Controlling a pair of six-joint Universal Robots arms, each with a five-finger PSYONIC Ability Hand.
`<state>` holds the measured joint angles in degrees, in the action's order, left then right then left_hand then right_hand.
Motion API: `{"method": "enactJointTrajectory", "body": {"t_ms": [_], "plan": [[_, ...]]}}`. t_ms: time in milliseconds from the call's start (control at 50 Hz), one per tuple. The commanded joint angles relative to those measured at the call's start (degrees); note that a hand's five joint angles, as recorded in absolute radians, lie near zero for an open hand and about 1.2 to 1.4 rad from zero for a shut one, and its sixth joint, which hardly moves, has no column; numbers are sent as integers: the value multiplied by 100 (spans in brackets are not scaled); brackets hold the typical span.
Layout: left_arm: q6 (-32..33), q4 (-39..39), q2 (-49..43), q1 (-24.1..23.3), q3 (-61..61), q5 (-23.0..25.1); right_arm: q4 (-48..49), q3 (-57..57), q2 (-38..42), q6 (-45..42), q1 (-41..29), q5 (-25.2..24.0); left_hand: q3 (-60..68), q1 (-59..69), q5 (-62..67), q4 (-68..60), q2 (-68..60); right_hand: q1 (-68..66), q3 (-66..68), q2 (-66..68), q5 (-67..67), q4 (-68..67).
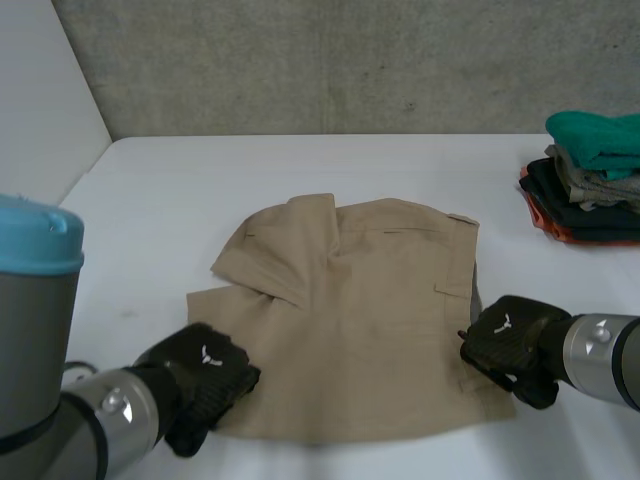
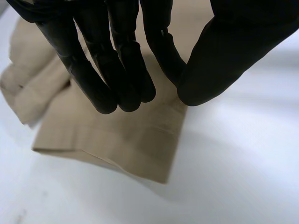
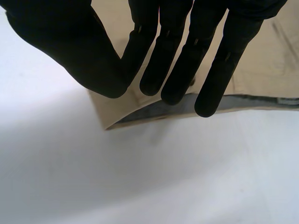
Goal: Fold the laundry.
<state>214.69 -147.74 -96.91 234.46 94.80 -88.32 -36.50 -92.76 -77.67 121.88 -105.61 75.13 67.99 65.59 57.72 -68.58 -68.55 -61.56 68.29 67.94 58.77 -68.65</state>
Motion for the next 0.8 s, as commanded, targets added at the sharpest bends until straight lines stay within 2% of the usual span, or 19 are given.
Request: {"method": "enactJointTrajectory", "body": {"t_ms": [20, 100, 180, 200, 220, 240, 260, 340, 480, 620, 680, 720, 760, 780, 800], "plan": [[-59, -931, -784, 214, -962, -10, 871, 407, 340, 827, -74, -25, 1201, 1441, 1228, -1142, -1145, -1844, 1171, 1206, 1123, -1135], [-146, -1696, -1434, 302, -1876, -27, 1723, 802, 699, 1521, -153, 141, 1201, 1441, 1228, -1142, -1145, -1844, 1171, 1206, 1123, -1135], [-190, -1987, -2225, 337, -2843, -62, 2138, 1067, 972, 2049, -338, 589, 1201, 1441, 1228, -1142, -1145, -1844, 1171, 1206, 1123, -1135], [-199, -1909, -2357, 329, -2993, -115, 2129, 1084, 981, 2146, -364, 677, 1201, 1441, 1228, -1142, -1145, -1243, 569, 604, 521, -533], [-226, -1795, -2471, 329, -3133, -176, 2112, 1084, 981, 2234, -390, 748, 1201, 1441, 1228, -1142, -1145, 362, -1036, -1001, -1083, 1071], [-278, -1515, -2638, 346, -3317, -298, 2059, 1050, 947, 2382, -443, 905, 1201, 1441, 1228, -1142, -1145, 2660, -3333, -3298, -3381, 3369], [-305, -1356, -2674, 338, -3380, -343, 2033, 1014, 903, 2462, -461, 959, 1201, 1441, 1228, -1142, -1145, 2866, -3539, -3504, -3587, 3575], [-515, -801, -2736, 346, -3416, -484, 1883, 628, 508, 2656, -522, 995, 1201, 1441, 1228, -1142, -1145, 2969, -3642, -3608, -3690, 3678], [-586, -1081, -2798, 530, -3276, -493, 1611, -258, -204, 2271, -514, 574, 1201, 1441, 1228, -1142, -1145, 3069, -3742, -3707, -3790, 3778], [-621, -1126, -2842, 540, -3258, -484, 1715, -936, -276, 2120, -627, 450, 1201, 1441, 1228, -1142, -1145, 3221, -3895, -3860, -3942, 3930], [-621, -1126, -2833, 513, -3214, -467, 2014, -1060, -161, 2146, -680, 476, 1201, 1441, 1228, -1142, -1145, 3154, -3828, -3793, -3875, 3863], [-621, -1126, -2815, 469, -3170, -458, 2418, -1165, 5, 2147, -716, 581, 1201, 1441, 1228, -1142, -1145, 2302, -2975, -2940, -3023, 3011], [-630, -1099, -2763, 434, -3091, -458, 2682, -1192, 120, 2147, -733, 713, 1201, 1441, 1228, -1142, -1145, 323, -996, -962, -1044, 1032], [-630, -1073, -2737, 425, -3047, -458, 2883, -1201, 172, 2155, -742, 844, 1201, 1441, 1228, -1142, -1145, -1823, 1149, 1184, 1101, -1113], [-630, -1038, -2710, 417, -2995, -449, 2946, -1201, 182, 2155, -733, 889, 1201, 1441, 1228, -1142, -1145, -1844, 1171, 1205, 1123, -1135]]}}
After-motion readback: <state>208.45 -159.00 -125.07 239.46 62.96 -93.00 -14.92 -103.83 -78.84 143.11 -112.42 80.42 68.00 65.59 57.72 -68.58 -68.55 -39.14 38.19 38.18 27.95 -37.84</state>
